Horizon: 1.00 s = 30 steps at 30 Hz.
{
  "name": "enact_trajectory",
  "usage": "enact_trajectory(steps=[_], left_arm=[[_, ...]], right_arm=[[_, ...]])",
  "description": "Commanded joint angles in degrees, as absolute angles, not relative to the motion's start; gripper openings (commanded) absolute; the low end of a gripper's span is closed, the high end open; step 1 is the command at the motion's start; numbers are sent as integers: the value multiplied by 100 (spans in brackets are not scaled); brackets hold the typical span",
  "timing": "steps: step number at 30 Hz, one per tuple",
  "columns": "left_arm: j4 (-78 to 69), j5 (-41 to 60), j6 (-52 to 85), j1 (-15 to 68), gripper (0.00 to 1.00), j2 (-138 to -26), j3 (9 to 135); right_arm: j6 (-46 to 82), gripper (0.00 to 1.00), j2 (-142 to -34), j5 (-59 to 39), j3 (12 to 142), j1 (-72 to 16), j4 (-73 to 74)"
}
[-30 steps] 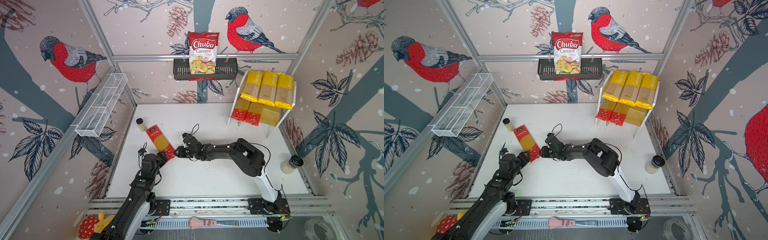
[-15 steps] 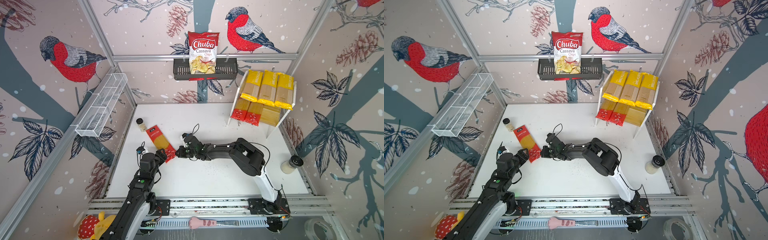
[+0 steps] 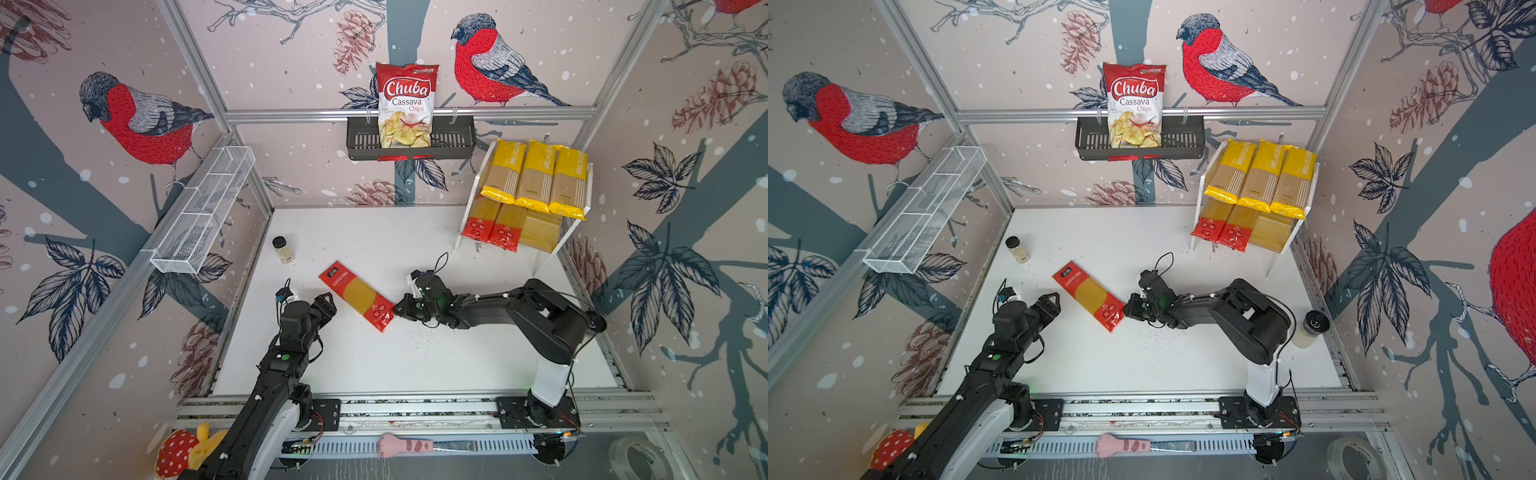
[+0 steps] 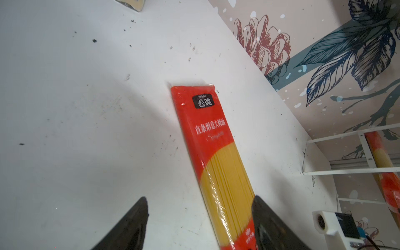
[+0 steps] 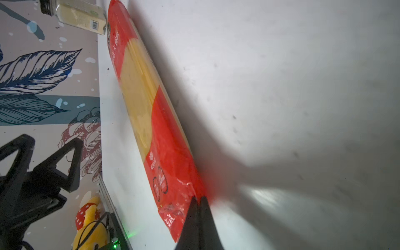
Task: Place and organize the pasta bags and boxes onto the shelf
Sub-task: 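Push the pack toward the left gripper while the left gripper closes on it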
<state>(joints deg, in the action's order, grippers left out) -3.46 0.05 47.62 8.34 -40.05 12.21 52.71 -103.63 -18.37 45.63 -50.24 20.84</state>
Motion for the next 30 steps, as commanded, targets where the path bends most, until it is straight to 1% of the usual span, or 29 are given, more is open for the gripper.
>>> enact_trajectory(steps=[1, 3, 5, 7, 9, 13, 15, 16, 18, 21, 25, 30], left_arm=[[-1093, 481, 4800, 817, 75, -4285, 1158], [-1521, 764, 4903, 817, 74, -4511, 1070], [-1782, 933, 4935, 835, 75, -4728, 1071], [-1837, 965, 4923, 852, 74, -4837, 1081], [-1854, 958, 4898, 866, 74, -4835, 1072], [-1775, 945, 4822, 960, 74, -4805, 1013], [-1779, 947, 4778, 1102, 74, -4870, 986], [-1825, 958, 4744, 1208, 75, -4942, 964], [-1964, 994, 4690, 1396, 75, -5169, 954], [-2290, 1135, 4680, 1533, 75, -5645, 953], [-2657, 1246, 4680, 1564, 73, -6063, 979], [-2979, 1344, 4684, 1572, 71, -6306, 909]], right_arm=[[4953, 0, -10011, -1788, 4207, -5135, 1792], [4825, 1, -9888, -1934, 4070, -5336, 1725], [4685, 4, -9881, -2254, 4035, -5636, 1810], [4525, 7, -9955, -2456, 4202, -5859, 1630], [4336, 11, -9976, -2486, 4355, -5965, 1428], [4026, 22, -9851, -2427, 4609, -5725, 1008], [3948, 30, -9785, -2363, 4719, -5535, 886], [3946, 36, -9771, -2320, 4766, -5420, 855], [4057, 41, -9803, -2179, 4849, -5228, 876], [4479, 43, -9996, -1919, 5000, -5075, 1193], [4935, 44, -10459, -1552, 5316, -5130, 1552], [5034, 45, -10973, -1484, 5791, -5168, 1729]])
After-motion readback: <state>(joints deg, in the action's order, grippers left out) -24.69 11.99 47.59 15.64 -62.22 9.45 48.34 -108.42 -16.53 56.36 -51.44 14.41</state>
